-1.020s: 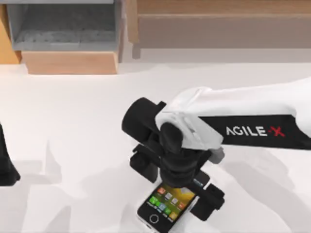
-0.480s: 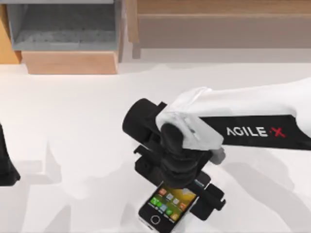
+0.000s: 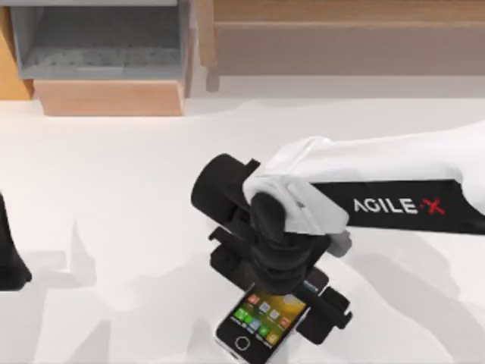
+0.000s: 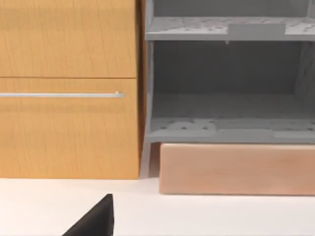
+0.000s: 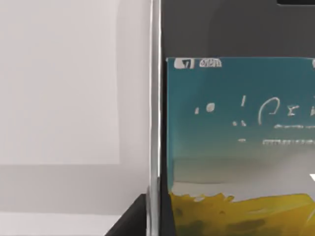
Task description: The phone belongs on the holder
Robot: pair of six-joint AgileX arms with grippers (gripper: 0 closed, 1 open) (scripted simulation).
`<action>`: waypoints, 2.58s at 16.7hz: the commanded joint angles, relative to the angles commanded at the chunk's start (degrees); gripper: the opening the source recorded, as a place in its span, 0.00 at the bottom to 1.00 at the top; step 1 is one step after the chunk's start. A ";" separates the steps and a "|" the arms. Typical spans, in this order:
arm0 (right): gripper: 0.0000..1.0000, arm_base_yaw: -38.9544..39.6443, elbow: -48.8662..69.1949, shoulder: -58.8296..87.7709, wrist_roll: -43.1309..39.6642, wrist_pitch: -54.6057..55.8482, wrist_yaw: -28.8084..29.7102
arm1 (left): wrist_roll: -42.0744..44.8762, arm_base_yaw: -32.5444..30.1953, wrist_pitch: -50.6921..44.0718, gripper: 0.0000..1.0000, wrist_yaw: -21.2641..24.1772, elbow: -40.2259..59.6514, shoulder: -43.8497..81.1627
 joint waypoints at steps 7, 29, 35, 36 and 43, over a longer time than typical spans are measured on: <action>0.00 -0.06 2.18 -4.18 -0.77 -6.06 -0.30 | 0.00 0.00 0.00 1.00 0.00 0.00 0.00; 0.00 -47.65 -8.55 -35.30 -51.87 3.98 -28.52 | 0.00 0.00 0.00 1.00 0.00 0.00 0.00; 0.00 -76.12 -18.86 -46.97 -84.78 9.30 -41.63 | 0.00 0.00 0.00 1.00 0.00 0.00 0.00; 0.00 -80.75 -20.72 -48.63 -90.30 10.13 -43.53 | 0.00 0.00 0.00 1.00 0.00 0.00 0.00; 0.00 -107.97 -32.14 -56.36 -123.51 14.80 -53.48 | 0.00 0.00 0.00 1.00 0.00 0.00 0.00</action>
